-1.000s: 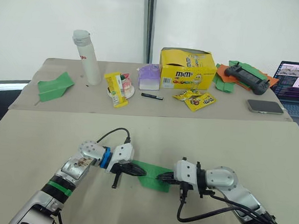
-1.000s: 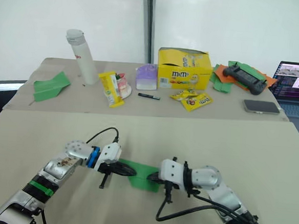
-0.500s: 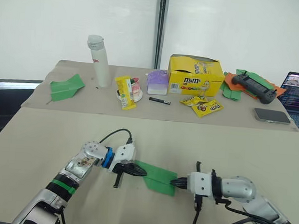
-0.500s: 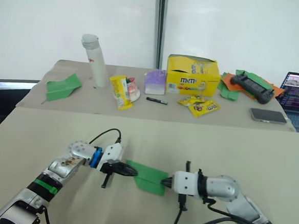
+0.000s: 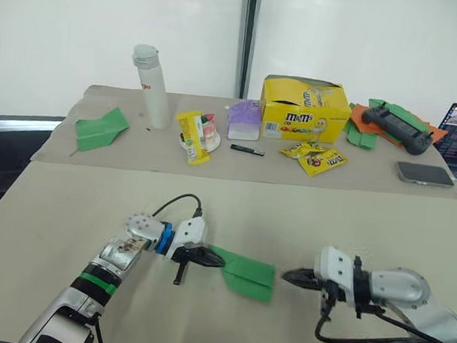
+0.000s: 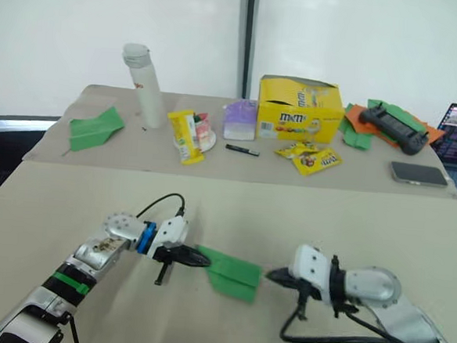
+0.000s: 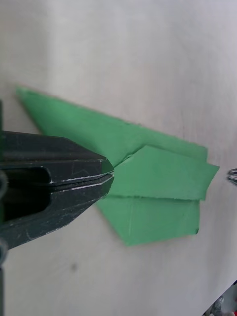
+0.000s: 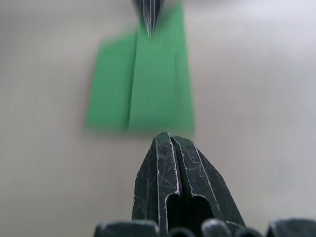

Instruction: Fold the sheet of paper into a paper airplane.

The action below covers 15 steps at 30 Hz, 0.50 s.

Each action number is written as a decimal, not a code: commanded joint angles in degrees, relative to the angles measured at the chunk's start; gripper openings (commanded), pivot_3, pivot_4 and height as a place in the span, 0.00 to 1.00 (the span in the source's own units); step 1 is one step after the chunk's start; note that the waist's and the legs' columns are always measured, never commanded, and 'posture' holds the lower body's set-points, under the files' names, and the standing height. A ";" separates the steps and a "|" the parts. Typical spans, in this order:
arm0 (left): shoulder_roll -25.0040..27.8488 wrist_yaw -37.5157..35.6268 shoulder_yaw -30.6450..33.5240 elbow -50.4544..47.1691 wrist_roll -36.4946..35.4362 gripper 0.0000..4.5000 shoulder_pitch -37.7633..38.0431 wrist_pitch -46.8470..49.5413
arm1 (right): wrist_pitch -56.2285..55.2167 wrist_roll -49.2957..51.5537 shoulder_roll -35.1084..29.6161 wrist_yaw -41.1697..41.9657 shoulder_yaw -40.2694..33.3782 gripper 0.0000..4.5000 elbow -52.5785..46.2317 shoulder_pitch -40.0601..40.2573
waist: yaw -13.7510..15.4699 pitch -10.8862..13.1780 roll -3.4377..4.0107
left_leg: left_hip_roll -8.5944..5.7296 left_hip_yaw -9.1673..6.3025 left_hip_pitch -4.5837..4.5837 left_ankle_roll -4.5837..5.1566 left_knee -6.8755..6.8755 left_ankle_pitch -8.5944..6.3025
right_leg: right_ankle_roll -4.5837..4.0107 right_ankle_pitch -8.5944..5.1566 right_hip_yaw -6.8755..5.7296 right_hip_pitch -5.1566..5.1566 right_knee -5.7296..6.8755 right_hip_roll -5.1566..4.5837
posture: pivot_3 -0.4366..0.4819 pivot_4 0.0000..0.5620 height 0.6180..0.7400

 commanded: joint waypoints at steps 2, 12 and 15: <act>-0.03 0.66 -1.55 1.36 2.34 0.00 1.35 0.99 | 5.84 -4.03 4.50 -1.28 6.49 0.01 -2.39 -3.40 | 0.16 0.05 -0.10 | -0.03 -0.01 -0.25 -0.03 0.02 0.02 | -0.01 0.00 -0.03 -0.42 0.29 0.05 | 0.48 0.27 1.00; 0.23 1.02 -2.44 0.46 3.25 0.00 2.33 1.03 | 10.75 -9.90 10.48 -0.83 13.41 0.01 5.13 -5.78 | -0.16 0.17 -0.11 | -0.06 0.02 0.04 -0.06 0.05 0.03 | 0.47 -0.31 -0.02 -0.40 0.31 0.05 | 0.48 0.27 1.00; 0.57 0.82 -2.40 0.70 3.41 0.00 2.37 0.75 | 10.82 -11.02 8.22 -0.95 12.17 0.01 6.31 -4.45 | -0.11 0.16 -0.10 | -0.04 0.01 0.09 -0.06 0.05 0.04 | 0.46 -0.31 -0.02 -0.38 0.32 0.06 | 0.48 0.27 1.00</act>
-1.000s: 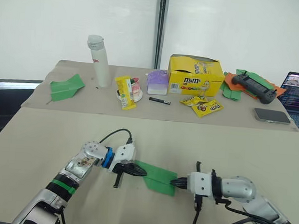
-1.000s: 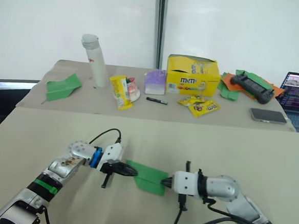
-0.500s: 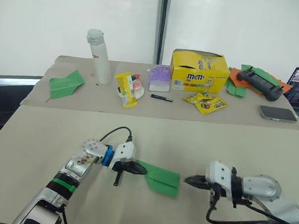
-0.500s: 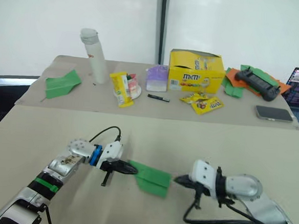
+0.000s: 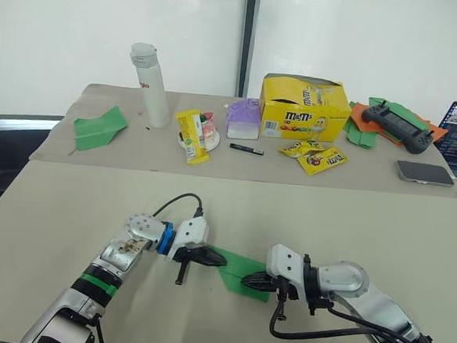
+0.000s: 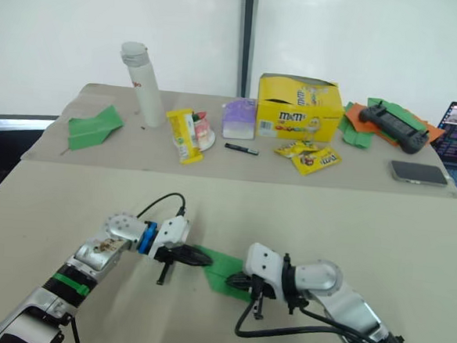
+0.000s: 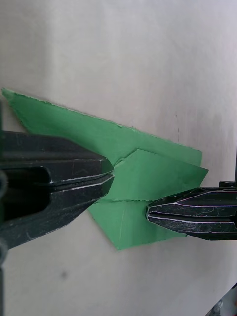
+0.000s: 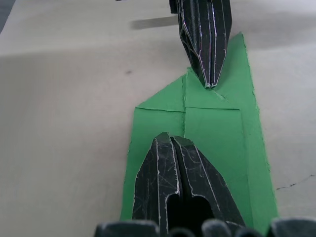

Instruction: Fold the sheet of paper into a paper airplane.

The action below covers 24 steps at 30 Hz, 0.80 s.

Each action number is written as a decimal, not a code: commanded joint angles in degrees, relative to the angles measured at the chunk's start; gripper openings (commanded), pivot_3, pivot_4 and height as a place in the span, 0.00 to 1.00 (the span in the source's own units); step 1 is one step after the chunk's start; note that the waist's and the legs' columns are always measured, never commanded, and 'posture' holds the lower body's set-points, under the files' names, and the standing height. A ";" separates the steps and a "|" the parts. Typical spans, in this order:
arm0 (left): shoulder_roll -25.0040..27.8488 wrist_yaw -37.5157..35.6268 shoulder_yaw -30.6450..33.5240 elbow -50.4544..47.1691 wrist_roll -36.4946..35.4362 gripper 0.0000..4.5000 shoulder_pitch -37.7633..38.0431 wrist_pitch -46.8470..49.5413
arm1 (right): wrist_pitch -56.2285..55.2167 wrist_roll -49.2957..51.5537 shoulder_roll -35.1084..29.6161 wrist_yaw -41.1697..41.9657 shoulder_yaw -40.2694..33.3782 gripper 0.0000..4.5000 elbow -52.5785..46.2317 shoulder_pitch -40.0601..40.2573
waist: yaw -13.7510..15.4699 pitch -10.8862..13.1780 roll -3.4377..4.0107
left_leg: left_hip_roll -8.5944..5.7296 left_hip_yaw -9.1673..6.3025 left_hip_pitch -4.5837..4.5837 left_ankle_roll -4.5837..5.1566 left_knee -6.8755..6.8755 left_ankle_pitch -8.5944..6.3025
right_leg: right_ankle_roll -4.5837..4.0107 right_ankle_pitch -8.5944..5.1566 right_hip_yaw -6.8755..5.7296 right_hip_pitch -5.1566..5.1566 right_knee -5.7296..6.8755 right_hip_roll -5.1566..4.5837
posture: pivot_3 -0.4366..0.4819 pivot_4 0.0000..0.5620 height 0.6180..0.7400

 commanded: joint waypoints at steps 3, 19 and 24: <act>0.85 -0.12 -2.50 2.15 3.19 0.00 1.61 0.50 | 2.12 -2.33 -5.44 0.25 -2.40 0.01 3.31 5.01 | 0.17 -0.03 -0.04 | -0.03 0.01 0.00 0.00 0.00 0.00 | 0.00 0.00 0.01 0.03 -0.01 -0.04 | 0.48 0.27 1.00; -0.24 -0.04 -3.30 4.66 3.25 0.00 0.47 -0.94 | -7.08 -2.50 -14.88 1.69 -11.56 0.01 4.76 18.79 | 0.38 -0.15 -0.23 | -0.02 -0.05 0.56 0.13 -0.11 -0.20 | 0.17 -0.10 -0.04 1.06 -0.80 -0.14 | 0.48 0.27 1.00; -0.29 -0.23 -2.52 3.68 2.46 0.00 0.85 -0.81 | -2.49 11.41 -11.57 1.61 -20.40 0.01 -3.96 13.43 | 0.37 -0.05 -0.19 | -0.05 -0.04 0.37 0.25 -0.10 -0.19 | 0.15 -0.08 -0.02 0.91 -0.81 -0.17 | 0.48 0.27 1.00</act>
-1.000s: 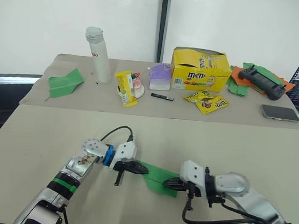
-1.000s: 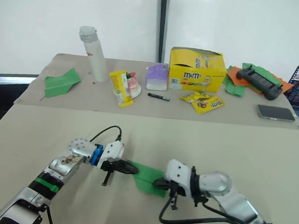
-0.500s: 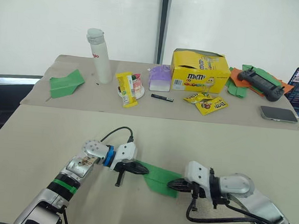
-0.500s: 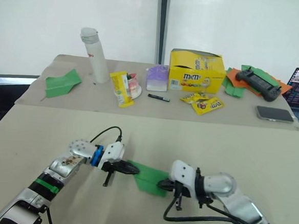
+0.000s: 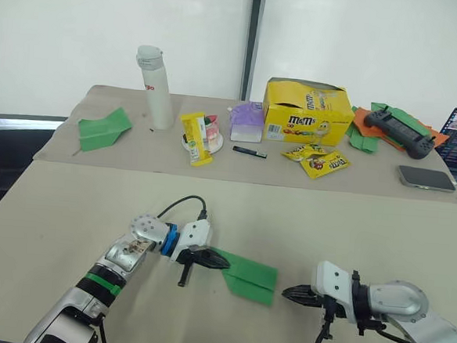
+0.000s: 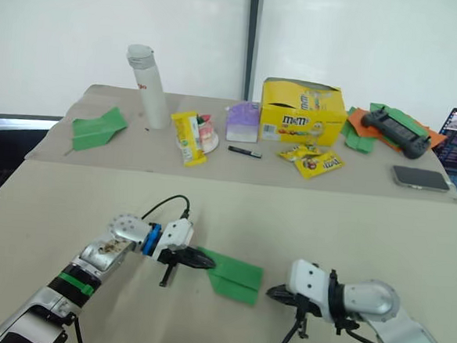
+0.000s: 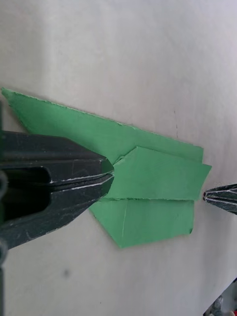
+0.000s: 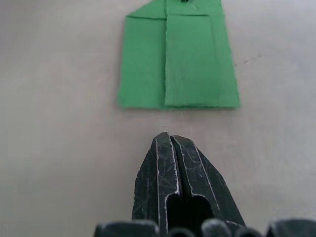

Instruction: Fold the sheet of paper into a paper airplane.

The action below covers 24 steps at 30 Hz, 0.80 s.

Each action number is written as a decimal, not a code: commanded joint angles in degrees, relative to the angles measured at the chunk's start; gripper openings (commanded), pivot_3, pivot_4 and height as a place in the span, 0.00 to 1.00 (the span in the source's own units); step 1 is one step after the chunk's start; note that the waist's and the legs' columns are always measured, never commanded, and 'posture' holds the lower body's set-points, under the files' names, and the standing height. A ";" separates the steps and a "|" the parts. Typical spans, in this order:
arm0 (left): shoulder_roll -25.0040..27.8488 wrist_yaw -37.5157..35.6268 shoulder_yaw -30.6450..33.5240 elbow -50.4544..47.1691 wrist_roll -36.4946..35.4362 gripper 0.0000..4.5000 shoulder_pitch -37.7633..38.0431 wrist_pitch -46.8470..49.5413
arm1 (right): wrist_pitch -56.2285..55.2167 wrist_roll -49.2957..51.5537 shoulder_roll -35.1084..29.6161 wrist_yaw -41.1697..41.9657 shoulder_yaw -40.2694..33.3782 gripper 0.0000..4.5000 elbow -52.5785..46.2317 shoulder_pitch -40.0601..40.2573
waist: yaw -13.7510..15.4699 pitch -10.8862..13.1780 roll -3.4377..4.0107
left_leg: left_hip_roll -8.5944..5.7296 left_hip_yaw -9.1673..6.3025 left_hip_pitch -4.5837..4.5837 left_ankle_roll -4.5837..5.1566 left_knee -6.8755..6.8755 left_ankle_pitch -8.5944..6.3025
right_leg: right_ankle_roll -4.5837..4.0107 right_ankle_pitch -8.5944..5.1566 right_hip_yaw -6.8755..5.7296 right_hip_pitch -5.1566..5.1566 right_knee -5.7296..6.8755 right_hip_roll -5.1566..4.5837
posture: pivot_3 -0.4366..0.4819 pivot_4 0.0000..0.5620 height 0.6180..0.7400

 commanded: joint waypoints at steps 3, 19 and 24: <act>0.65 0.08 -0.94 0.82 1.94 0.00 1.80 1.03 | 8.87 7.12 3.49 -1.51 -2.93 0.01 -5.68 -8.05 | -0.66 0.16 0.30 | 0.05 0.03 -0.23 -0.04 0.01 0.04 | -0.18 0.13 0.02 -0.12 0.12 0.03 | 0.48 0.27 1.00; 0.96 -0.13 2.64 -8.25 -2.57 0.00 5.50 1.50 | 18.28 -10.99 8.60 -4.08 18.39 0.01 -0.86 -17.19 | -1.63 0.20 0.26 | 0.02 0.02 -0.69 -0.11 0.03 0.07 | -0.55 0.36 0.00 -0.97 0.67 0.16 | 0.48 0.27 1.00; 0.95 0.07 1.96 -7.92 -1.47 0.00 5.56 1.18 | 19.47 -11.91 9.42 -4.91 19.21 0.01 -0.13 -17.85 | -1.85 0.21 0.21 | 0.06 0.01 -0.59 -0.16 0.04 0.11 | -0.40 0.26 0.01 -0.98 0.78 0.20 | 0.48 0.27 1.00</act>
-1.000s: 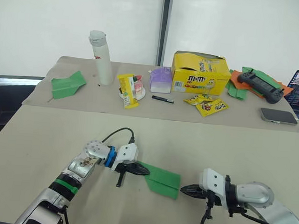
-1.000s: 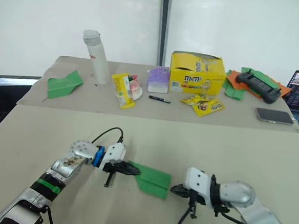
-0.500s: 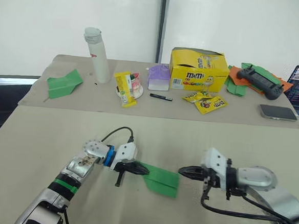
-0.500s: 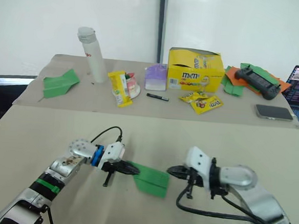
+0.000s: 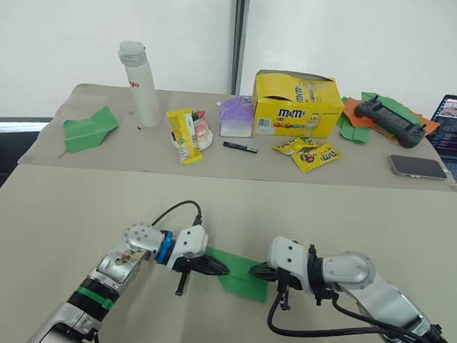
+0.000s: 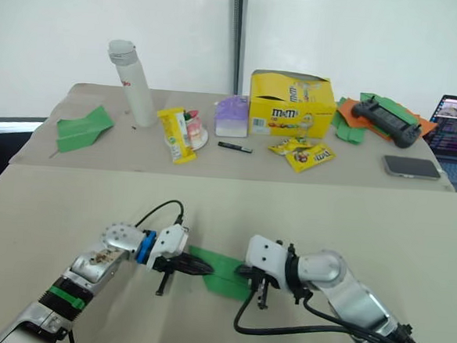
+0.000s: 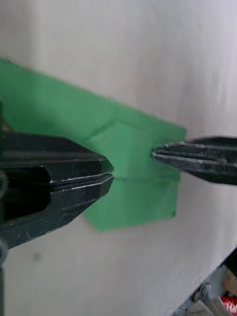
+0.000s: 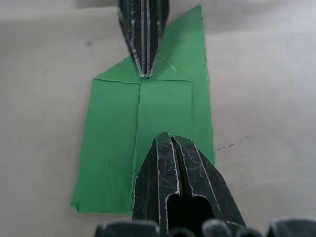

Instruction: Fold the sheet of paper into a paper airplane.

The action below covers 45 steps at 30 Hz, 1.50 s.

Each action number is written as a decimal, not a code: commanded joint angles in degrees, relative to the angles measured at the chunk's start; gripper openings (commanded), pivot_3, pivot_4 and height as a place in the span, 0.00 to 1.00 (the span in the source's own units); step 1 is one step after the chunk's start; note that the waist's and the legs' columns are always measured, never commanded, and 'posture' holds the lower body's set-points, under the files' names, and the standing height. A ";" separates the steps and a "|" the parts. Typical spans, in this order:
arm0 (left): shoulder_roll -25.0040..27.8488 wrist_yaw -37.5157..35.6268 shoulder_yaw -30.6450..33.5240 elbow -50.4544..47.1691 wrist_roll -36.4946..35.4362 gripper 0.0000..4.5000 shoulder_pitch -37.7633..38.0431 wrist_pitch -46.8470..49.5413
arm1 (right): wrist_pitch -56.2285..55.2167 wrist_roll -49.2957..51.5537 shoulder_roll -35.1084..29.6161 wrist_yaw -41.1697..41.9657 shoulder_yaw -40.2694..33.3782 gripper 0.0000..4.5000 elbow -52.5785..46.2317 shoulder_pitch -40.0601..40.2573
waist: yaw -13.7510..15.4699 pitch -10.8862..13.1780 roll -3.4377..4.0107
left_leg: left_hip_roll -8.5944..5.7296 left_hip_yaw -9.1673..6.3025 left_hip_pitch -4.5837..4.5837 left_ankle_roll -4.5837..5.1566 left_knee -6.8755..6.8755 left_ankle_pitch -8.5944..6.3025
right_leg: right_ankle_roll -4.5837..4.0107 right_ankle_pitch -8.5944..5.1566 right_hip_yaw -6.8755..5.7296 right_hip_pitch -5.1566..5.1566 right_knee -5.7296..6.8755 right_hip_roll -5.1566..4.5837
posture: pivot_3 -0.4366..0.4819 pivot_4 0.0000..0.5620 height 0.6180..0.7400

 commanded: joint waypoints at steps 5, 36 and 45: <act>1.41 -0.16 -0.41 5.84 2.47 0.00 -0.36 -1.97 | 4.89 -2.00 1.62 -1.15 1.92 0.01 2.74 1.23 | -0.29 -0.02 -0.05 | 0.07 0.01 0.28 -0.01 0.00 0.00 | 0.11 -0.08 0.00 0.04 0.01 0.06 | 0.48 0.27 1.00; 13.48 7.17 17.34 -18.50 -15.79 0.63 9.37 20.37 | 17.35 32.94 2.81 -0.32 -30.30 0.42 -4.78 7.05 | -0.26 0.68 0.02 | 0.36 0.11 -0.68 -0.20 -0.09 0.08 | -0.63 0.35 0.01 -1.00 0.26 0.25 | 0.48 0.27 1.00; 14.40 9.49 15.40 -24.59 -15.37 0.85 12.42 23.75 | 18.30 30.01 6.57 -1.05 -18.98 0.66 -0.98 8.00 | -0.82 0.98 0.15 | 0.42 0.23 -0.63 -0.26 -0.04 0.12 | -0.70 0.41 0.01 -0.97 0.30 0.30 | 0.48 0.27 1.00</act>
